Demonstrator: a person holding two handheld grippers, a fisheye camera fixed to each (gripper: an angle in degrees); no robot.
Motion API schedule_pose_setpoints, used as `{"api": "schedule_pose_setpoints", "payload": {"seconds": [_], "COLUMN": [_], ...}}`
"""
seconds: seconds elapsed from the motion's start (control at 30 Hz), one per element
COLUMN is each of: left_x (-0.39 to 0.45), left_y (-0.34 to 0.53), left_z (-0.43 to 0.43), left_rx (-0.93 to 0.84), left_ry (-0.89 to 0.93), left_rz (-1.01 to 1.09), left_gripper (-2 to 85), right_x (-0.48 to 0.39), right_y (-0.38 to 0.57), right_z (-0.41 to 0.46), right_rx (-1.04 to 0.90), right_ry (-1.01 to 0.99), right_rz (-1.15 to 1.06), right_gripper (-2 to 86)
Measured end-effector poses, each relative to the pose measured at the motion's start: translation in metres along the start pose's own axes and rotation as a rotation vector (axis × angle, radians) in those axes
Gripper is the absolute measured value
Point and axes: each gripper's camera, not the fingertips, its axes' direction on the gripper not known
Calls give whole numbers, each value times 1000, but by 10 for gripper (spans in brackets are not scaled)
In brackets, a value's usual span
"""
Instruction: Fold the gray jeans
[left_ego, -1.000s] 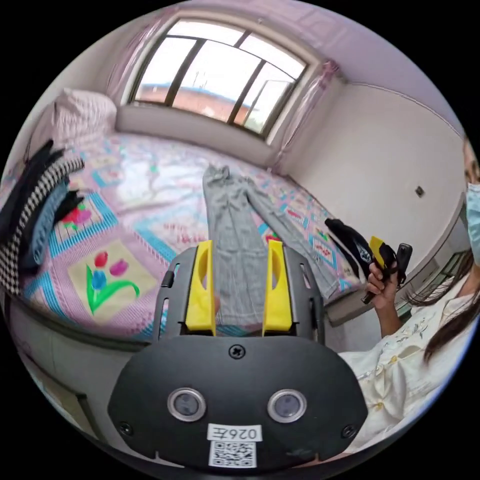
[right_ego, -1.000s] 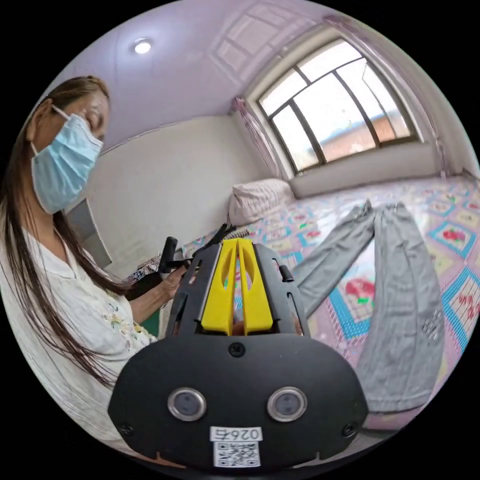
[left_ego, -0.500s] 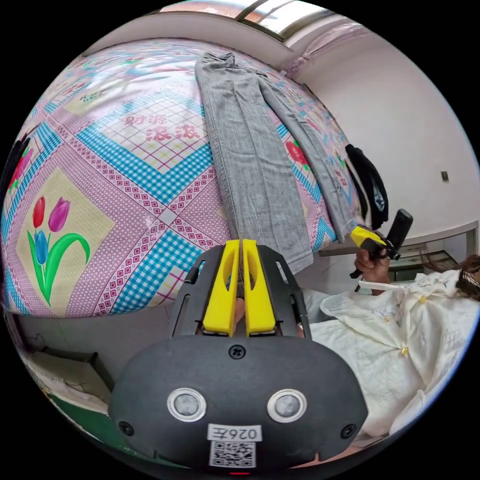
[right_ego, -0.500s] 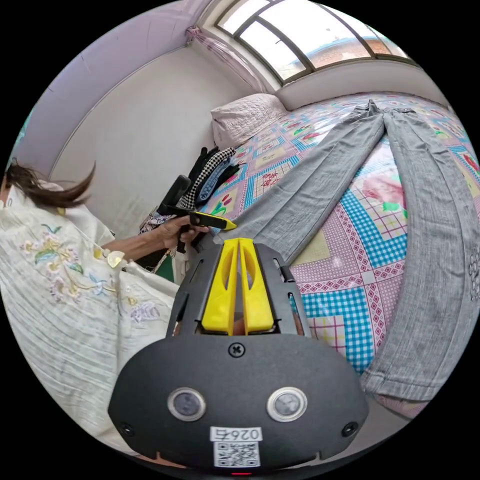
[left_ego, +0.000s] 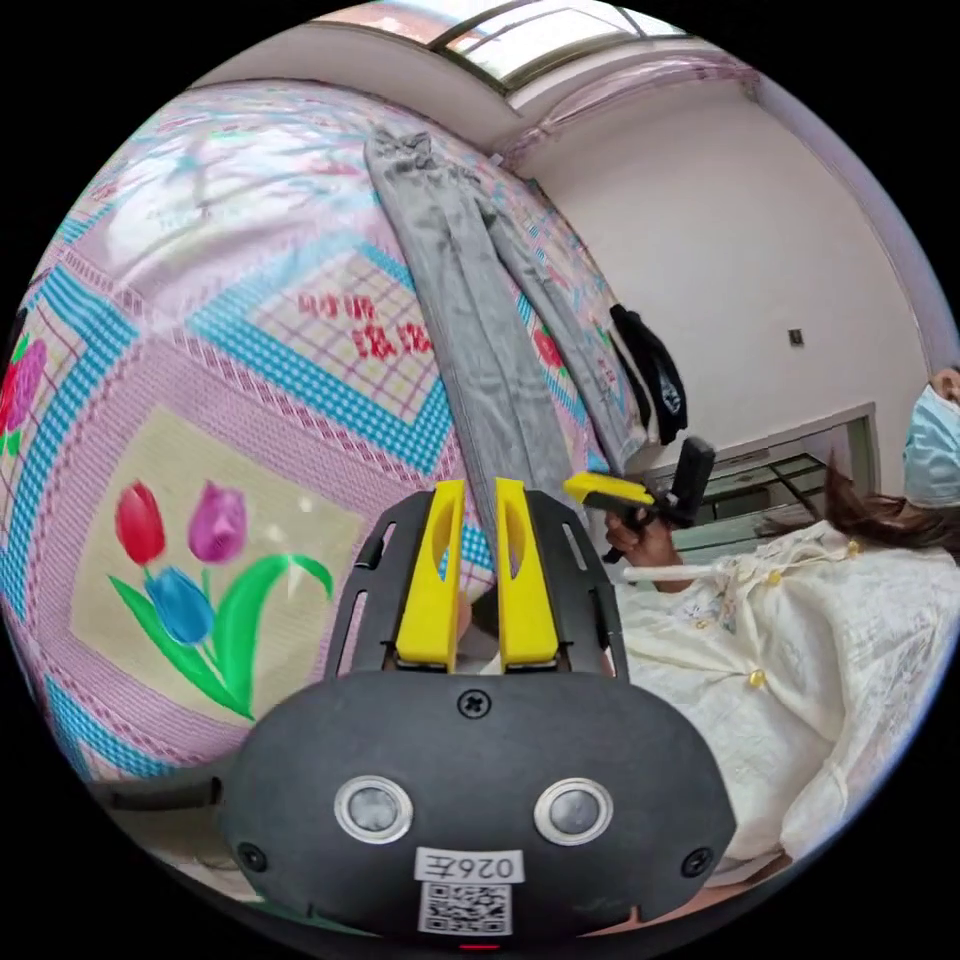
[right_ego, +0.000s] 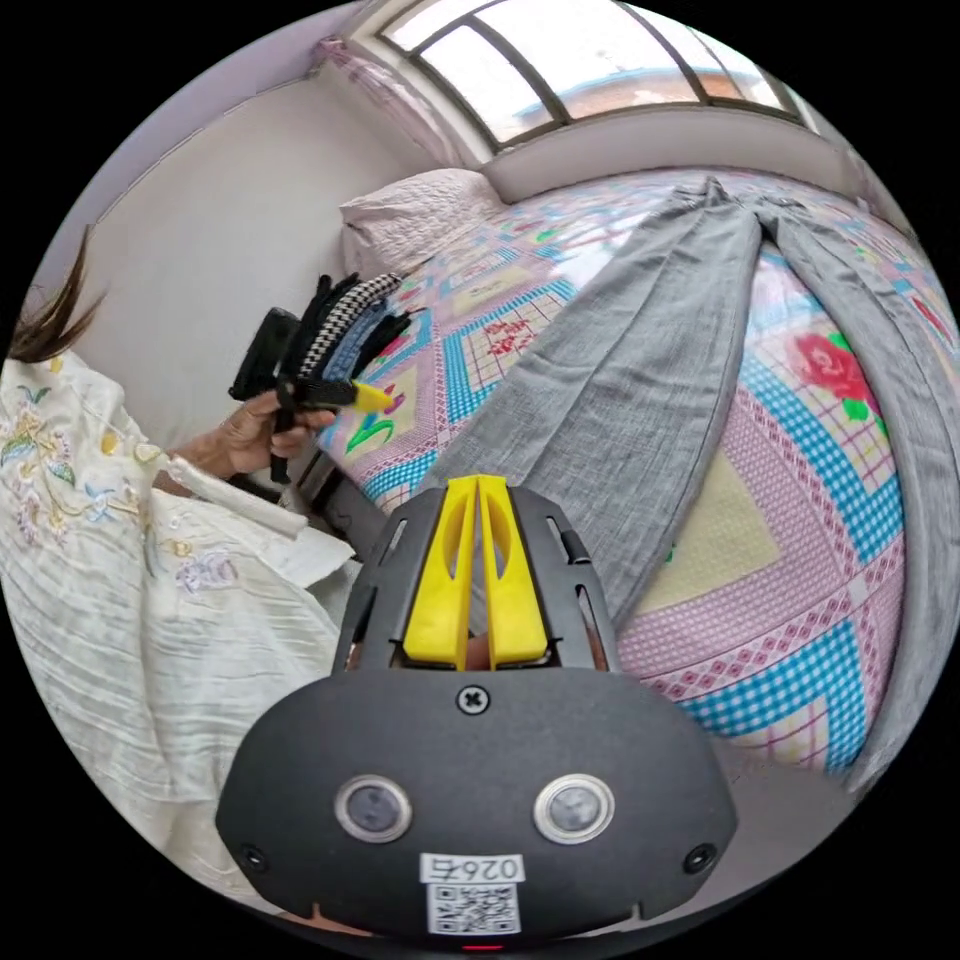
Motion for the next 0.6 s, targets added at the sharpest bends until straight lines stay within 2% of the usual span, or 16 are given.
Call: {"api": "schedule_pose_setpoints", "payload": {"seconds": [0.2,0.37,0.47,0.57,0.6], "left_x": [-50,-48,-29,-14,-10], "left_y": [-111,-237,-317,-397,-429], "left_z": [-91,-92,-80,-62,-53], "left_rx": [191,106,116,159,183], "left_ry": [75,24,-75,-228,-270], "left_rz": [43,105,170,194,207], "left_gripper": [79,6,5,107,174], "right_x": [15,46,70,96,101], "right_y": [12,24,34,49,53], "right_z": [38,27,14,4,1], "right_rx": [47,108,145,156,159], "right_ry": [164,278,320,376,383], "right_rz": [283,460,547,652,677], "right_gripper": [-9,-9,-9,-9,-9]}}
